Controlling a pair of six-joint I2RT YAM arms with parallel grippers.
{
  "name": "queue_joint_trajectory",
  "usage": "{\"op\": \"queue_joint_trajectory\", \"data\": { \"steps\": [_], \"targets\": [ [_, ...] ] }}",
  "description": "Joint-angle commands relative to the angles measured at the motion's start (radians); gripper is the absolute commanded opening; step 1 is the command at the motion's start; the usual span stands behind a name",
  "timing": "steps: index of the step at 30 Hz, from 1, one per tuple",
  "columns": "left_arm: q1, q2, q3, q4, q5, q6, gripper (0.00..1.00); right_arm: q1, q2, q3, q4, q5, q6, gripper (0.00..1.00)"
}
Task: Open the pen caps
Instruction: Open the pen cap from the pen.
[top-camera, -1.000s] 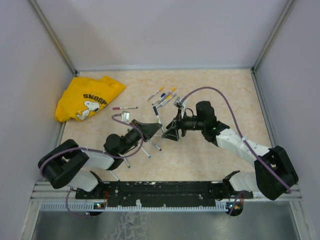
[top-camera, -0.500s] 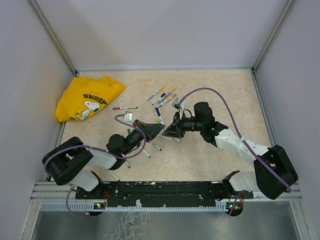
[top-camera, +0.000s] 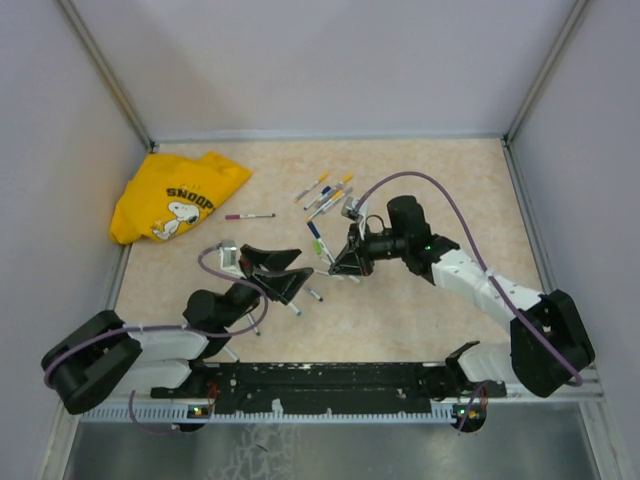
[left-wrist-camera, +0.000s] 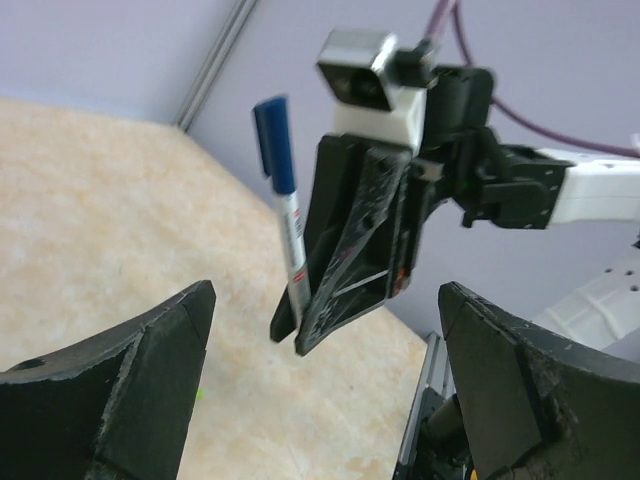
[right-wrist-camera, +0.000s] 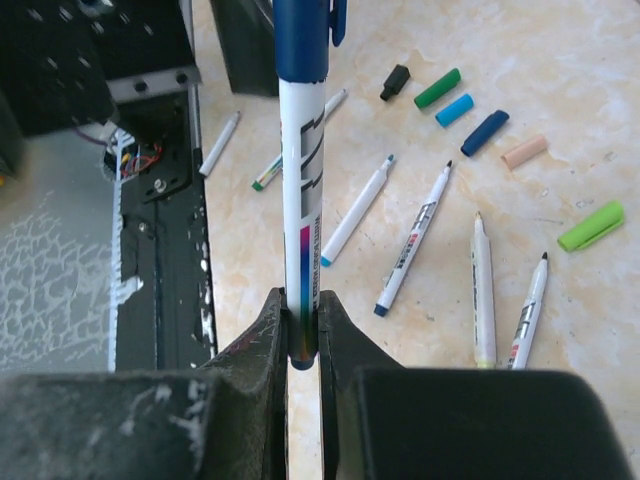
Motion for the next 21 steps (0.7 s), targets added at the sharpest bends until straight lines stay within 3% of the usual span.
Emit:
{"op": "queue_joint_trajectory", "data": {
  "steps": [1, 11, 21],
  "targets": [
    [0.006, -0.144, -0.040, -0.059, 0.022, 0.110, 0.99, -0.022, 0.002, 0.064, -0.066, -0.073, -0.110, 0.00],
    [0.053, -0.462, -0.055, -0.385, 0.068, 0.208, 0.99, -0.034, 0.013, 0.087, -0.141, -0.129, -0.195, 0.00],
    [0.101, -0.509, -0.046, -0.458, 0.114, 0.254, 0.99, -0.034, 0.018, 0.093, -0.163, -0.150, -0.224, 0.00]
  ]
}}
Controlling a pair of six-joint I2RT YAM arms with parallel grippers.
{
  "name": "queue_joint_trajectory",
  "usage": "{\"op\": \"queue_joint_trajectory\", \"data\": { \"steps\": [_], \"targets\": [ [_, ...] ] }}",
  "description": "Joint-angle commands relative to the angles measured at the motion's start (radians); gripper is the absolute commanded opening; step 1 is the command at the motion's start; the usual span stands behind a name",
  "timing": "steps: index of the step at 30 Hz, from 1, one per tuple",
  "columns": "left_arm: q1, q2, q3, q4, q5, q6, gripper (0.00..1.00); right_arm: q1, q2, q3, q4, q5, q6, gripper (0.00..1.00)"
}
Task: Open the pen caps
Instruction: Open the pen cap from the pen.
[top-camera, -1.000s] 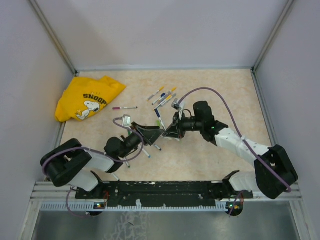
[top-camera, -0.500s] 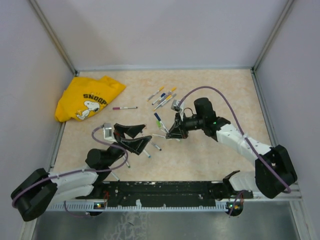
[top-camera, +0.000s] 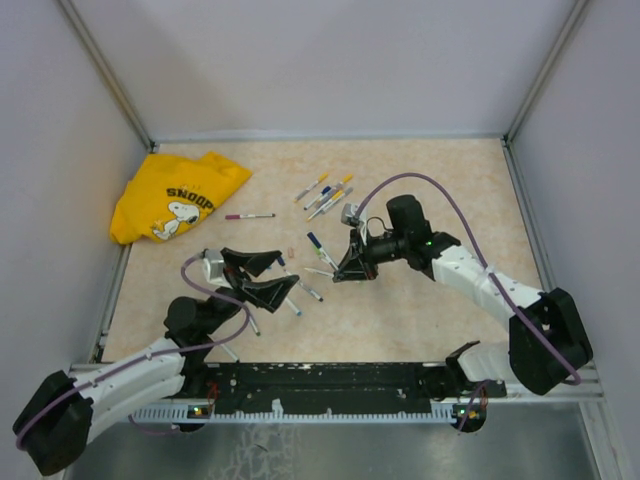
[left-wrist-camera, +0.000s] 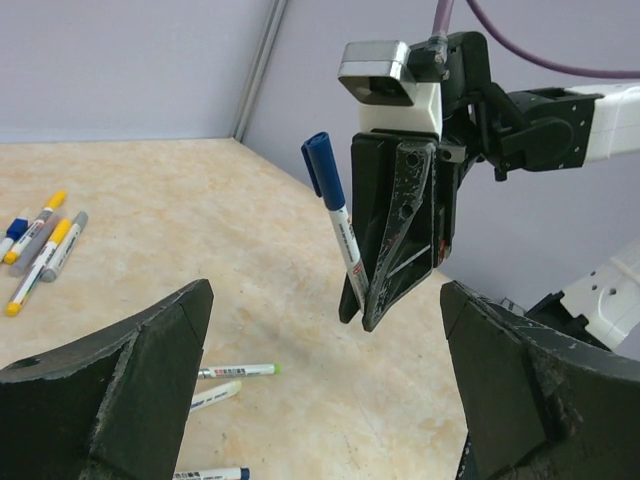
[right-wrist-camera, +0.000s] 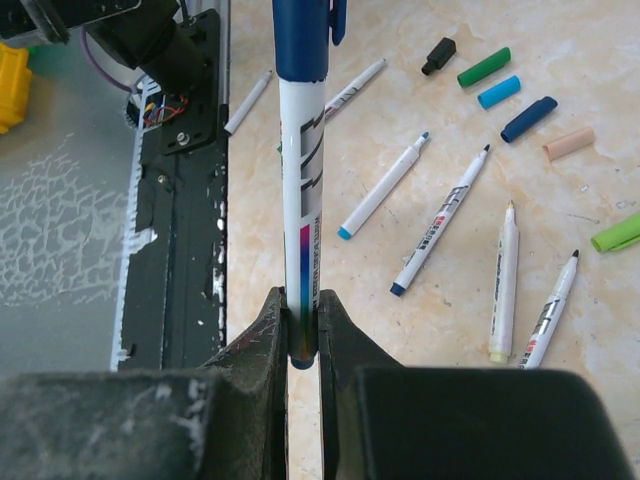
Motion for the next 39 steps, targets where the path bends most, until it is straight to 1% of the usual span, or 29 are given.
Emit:
{"op": "queue_joint_trajectory", "data": {
  "steps": [1, 5, 8, 11, 14, 19, 25, 39],
  "targets": [
    [0.031, 0.006, 0.010, -0.022, 0.045, 0.026, 0.99, -0.007, 0.002, 0.051, 0.007, -0.034, -0.033, 0.00],
    [0.085, 0.041, 0.000, 0.032, 0.104, -0.024, 0.99, -0.008, 0.004, 0.051, 0.003, -0.037, -0.036, 0.00],
    [0.150, 0.077, -0.013, 0.096, 0.166, -0.091, 0.99, -0.008, 0.004, 0.052, 0.001, -0.039, -0.036, 0.00],
    [0.202, 0.128, -0.023, 0.196, 0.235, -0.153, 0.99, -0.008, 0.006, 0.053, -0.001, -0.042, -0.038, 0.00],
    [0.232, 0.194, -0.022, 0.283, 0.295, -0.196, 0.99, -0.008, 0.007, 0.054, -0.003, -0.045, -0.040, 0.00],
    [0.256, 0.274, -0.002, 0.398, 0.383, -0.225, 0.99, -0.008, 0.006, 0.054, -0.005, -0.056, -0.043, 0.00],
    [0.273, 0.337, 0.053, 0.417, 0.447, -0.238, 0.99, -0.009, 0.008, 0.054, -0.010, -0.081, -0.049, 0.00],
    [0.312, 0.560, 0.117, 0.677, 0.572, -0.393, 0.95, -0.007, 0.009, 0.054, -0.016, -0.119, -0.057, 0.00]
  ]
}}
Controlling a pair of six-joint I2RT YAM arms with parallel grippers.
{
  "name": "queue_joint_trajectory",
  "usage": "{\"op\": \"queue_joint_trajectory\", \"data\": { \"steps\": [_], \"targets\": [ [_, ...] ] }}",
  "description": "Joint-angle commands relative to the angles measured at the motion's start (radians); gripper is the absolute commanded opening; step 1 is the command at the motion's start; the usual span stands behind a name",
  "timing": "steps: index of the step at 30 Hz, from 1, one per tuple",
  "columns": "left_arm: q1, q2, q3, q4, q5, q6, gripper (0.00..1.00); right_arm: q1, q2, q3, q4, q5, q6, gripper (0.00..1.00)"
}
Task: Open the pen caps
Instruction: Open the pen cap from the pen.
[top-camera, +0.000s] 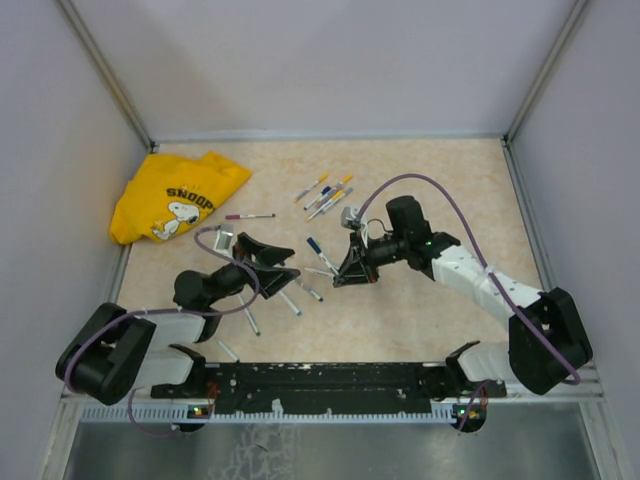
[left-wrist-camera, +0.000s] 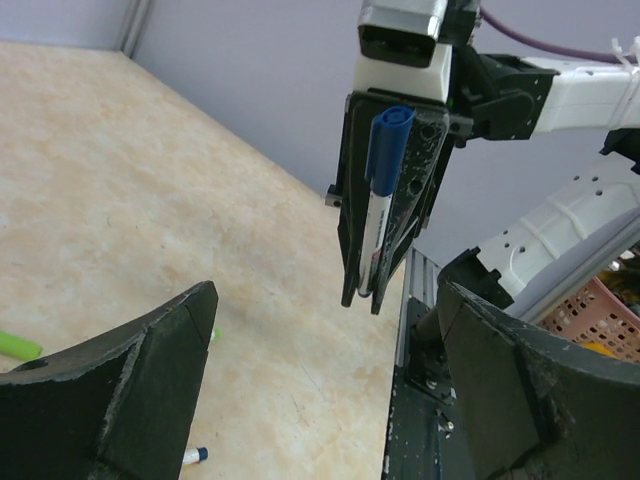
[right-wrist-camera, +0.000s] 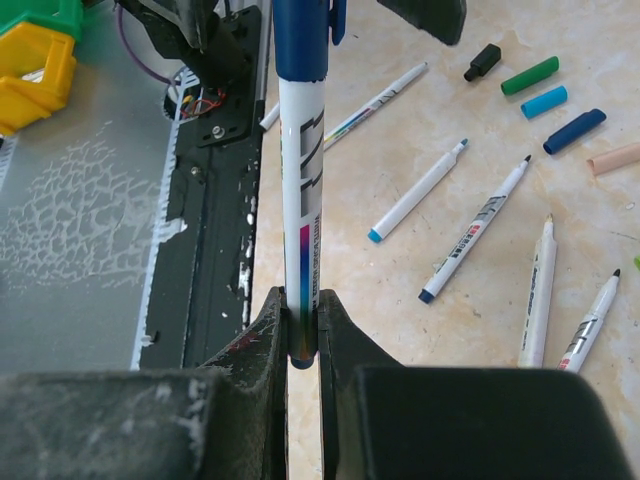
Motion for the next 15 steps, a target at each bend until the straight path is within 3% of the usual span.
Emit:
{"op": "queue_joint_trajectory", "data": {
  "steps": [1, 15],
  "targets": [
    [0.012, 0.056, 0.042, 0.255, 0.072, -0.070, 0.94, -0.008, 0.007, 0.054, 0.012, -0.041, -0.022, 0.00],
    [0.015, 0.114, 0.133, 0.232, 0.103, -0.024, 0.91, -0.007, 0.008, 0.052, 0.009, -0.081, -0.028, 0.00]
  ]
}}
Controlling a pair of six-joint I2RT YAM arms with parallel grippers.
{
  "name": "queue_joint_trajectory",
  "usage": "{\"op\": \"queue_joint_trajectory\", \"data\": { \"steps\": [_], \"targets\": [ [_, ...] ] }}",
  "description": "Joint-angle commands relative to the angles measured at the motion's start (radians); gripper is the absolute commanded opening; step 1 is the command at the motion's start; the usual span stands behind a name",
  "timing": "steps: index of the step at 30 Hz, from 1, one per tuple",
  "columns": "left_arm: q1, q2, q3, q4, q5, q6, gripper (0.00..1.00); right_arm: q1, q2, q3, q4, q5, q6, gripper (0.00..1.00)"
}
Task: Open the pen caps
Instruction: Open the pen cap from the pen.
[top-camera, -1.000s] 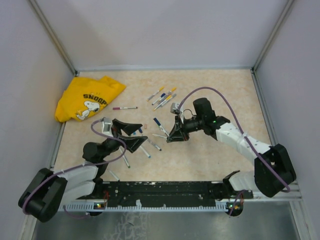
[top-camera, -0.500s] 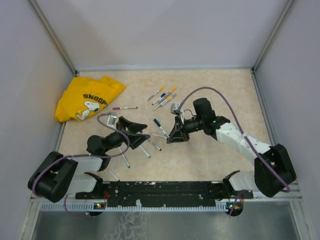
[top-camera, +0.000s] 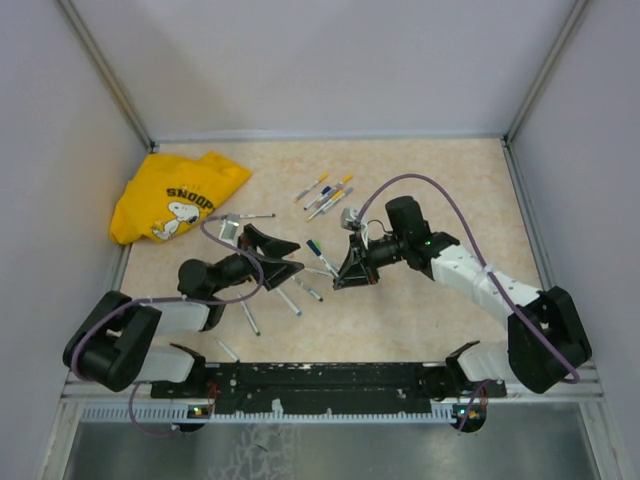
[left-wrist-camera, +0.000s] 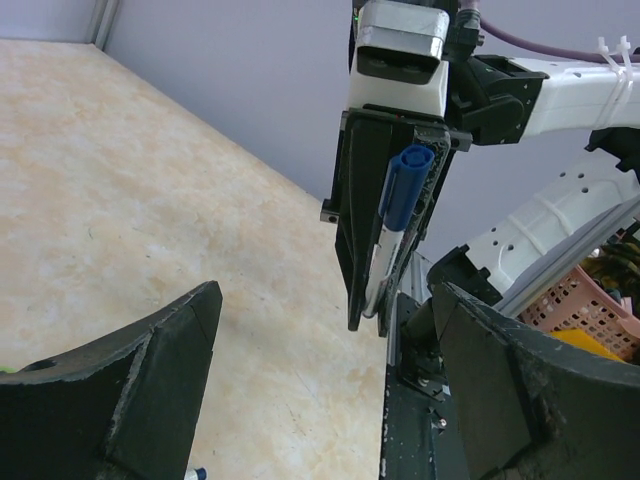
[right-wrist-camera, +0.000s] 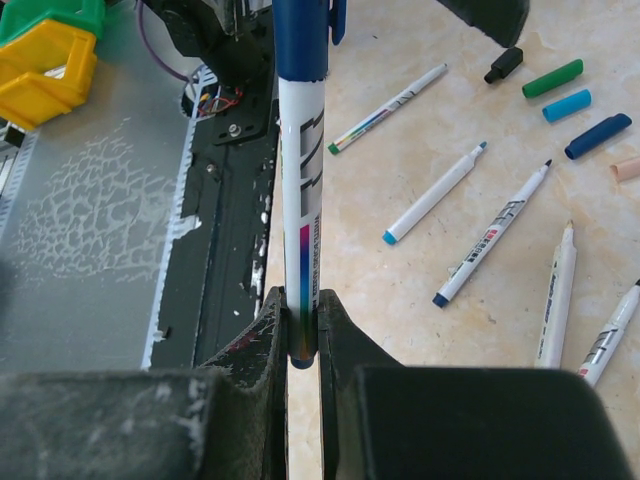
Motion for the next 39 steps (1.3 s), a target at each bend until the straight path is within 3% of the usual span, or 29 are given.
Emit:
{"op": "queue_joint_trajectory", "data": {
  "steps": [1, 7, 13, 19, 25, 29, 36, 39],
  "targets": [
    [0.006, 0.033, 0.059, 0.233, 0.029, 0.016, 0.91, -0.007, 0.001, 0.052, 0.017, -0.046, -0.019, 0.00],
    [0.005, 0.089, 0.130, 0.265, 0.079, -0.051, 0.89, -0.001, 0.009, 0.052, 0.016, -0.051, -0.020, 0.00],
    [-0.009, 0.038, 0.131, 0.264, 0.076, -0.069, 0.87, 0.003, 0.020, 0.057, 0.014, -0.006, -0.017, 0.00],
    [-0.039, 0.004, 0.108, 0.244, 0.024, -0.086, 0.79, 0.004, 0.022, 0.055, 0.021, 0.019, -0.011, 0.00],
    [-0.115, -0.050, 0.119, 0.034, -0.094, -0.005, 0.72, 0.007, 0.028, 0.054, 0.021, 0.048, -0.009, 0.00],
    [-0.163, -0.106, 0.134, -0.131, -0.174, 0.051, 0.56, 0.017, 0.028, 0.055, 0.020, 0.100, -0.010, 0.00],
    [-0.228, -0.162, 0.184, -0.388, -0.297, 0.137, 0.51, 0.026, 0.020, 0.055, 0.016, 0.137, -0.020, 0.00],
    [-0.235, -0.159, 0.198, -0.428, -0.329, 0.138, 0.39, 0.032, 0.020, 0.055, 0.012, 0.147, -0.025, 0.00]
  ]
}}
